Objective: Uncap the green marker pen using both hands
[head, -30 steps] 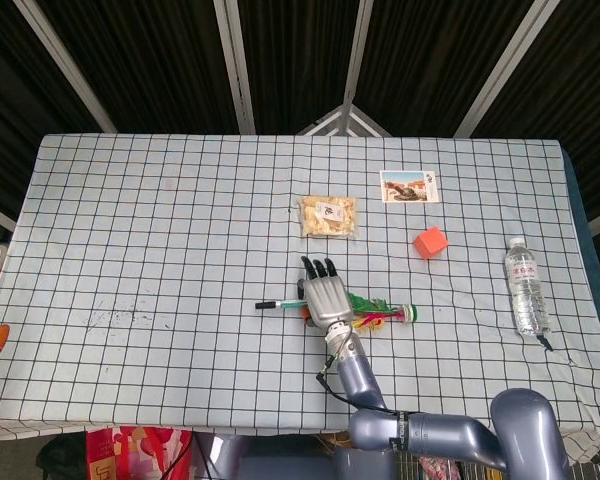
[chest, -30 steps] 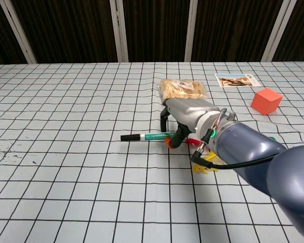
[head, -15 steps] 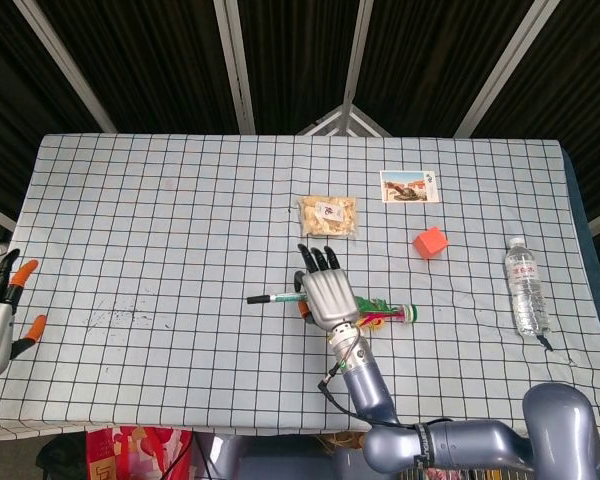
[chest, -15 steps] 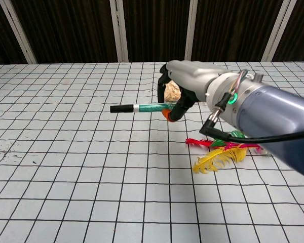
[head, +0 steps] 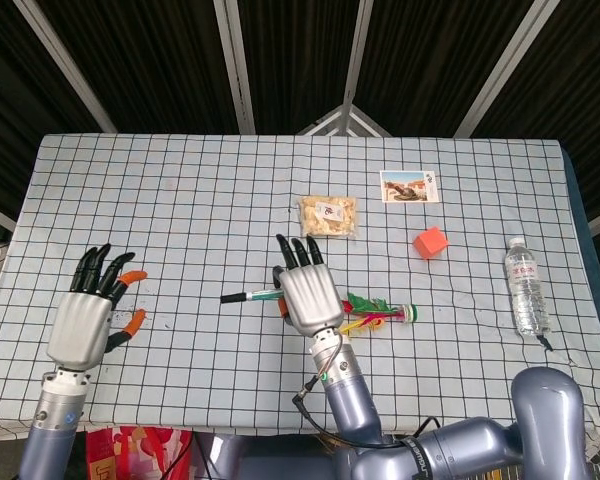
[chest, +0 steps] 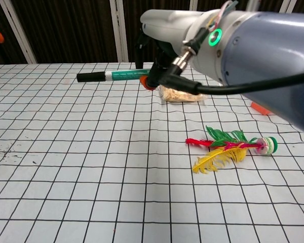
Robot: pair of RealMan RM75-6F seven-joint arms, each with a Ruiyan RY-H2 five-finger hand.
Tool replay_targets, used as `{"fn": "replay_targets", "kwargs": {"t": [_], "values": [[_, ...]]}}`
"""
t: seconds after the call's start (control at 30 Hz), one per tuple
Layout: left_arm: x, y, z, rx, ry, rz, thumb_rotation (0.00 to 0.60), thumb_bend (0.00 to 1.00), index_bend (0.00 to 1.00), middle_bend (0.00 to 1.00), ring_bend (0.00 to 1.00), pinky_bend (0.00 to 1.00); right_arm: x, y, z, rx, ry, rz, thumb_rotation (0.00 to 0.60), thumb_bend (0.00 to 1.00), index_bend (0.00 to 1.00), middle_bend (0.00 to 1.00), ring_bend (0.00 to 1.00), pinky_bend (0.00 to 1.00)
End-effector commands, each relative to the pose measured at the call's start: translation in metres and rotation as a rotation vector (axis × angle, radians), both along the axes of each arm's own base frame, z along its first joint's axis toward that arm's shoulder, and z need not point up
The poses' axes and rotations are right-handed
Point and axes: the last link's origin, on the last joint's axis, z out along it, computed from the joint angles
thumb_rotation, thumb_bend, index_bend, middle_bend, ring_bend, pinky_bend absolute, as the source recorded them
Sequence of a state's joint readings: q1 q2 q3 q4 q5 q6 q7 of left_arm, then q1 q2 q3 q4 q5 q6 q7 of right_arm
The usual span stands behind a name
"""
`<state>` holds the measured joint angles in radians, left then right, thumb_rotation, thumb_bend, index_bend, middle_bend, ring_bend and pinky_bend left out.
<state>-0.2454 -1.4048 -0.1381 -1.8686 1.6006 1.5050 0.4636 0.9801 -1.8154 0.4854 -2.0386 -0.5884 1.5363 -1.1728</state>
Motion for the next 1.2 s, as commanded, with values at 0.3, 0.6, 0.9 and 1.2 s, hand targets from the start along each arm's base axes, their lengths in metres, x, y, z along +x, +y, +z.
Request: {"fn": "replay_targets", "kwargs": {"t": [0.3, 0.6, 0.9, 1.2], "values": [[0.028, 0.012, -0.043, -0.007, -0.085, -0.074, 0.600, 0.41, 0.37, 0.22, 0.00, 0.00, 0.011, -0.003, -0.008, 0.046, -0.052, -0.053, 0.600, 0.44, 0.64, 0.06, 0.09, 0.00], [0.034, 0.014, -0.071, -0.049, -0.091, -0.097, 0.600, 0.41, 0.40, 0.25, 0.00, 0.00, 0.014, -0.003, -0.004, 0.039, -0.053, -0.043, 0.600, 0.44, 0.64, 0.06, 0.09, 0.00], [0.044, 0.016, -0.083, -0.037, -0.138, -0.141, 0.600, 0.41, 0.43, 0.27, 0.00, 0.00, 0.013, -0.002, 0.001, 0.033, -0.068, -0.039, 0.600, 0.44, 0.65, 0.06, 0.09, 0.00], [0.049, 0.019, -0.088, -0.010, -0.167, -0.165, 0.600, 0.41, 0.43, 0.27, 0.00, 0.00, 0.009, -0.003, 0.005, 0.030, -0.073, -0.042, 0.600, 0.44, 0.65, 0.06, 0.09, 0.00]]}}
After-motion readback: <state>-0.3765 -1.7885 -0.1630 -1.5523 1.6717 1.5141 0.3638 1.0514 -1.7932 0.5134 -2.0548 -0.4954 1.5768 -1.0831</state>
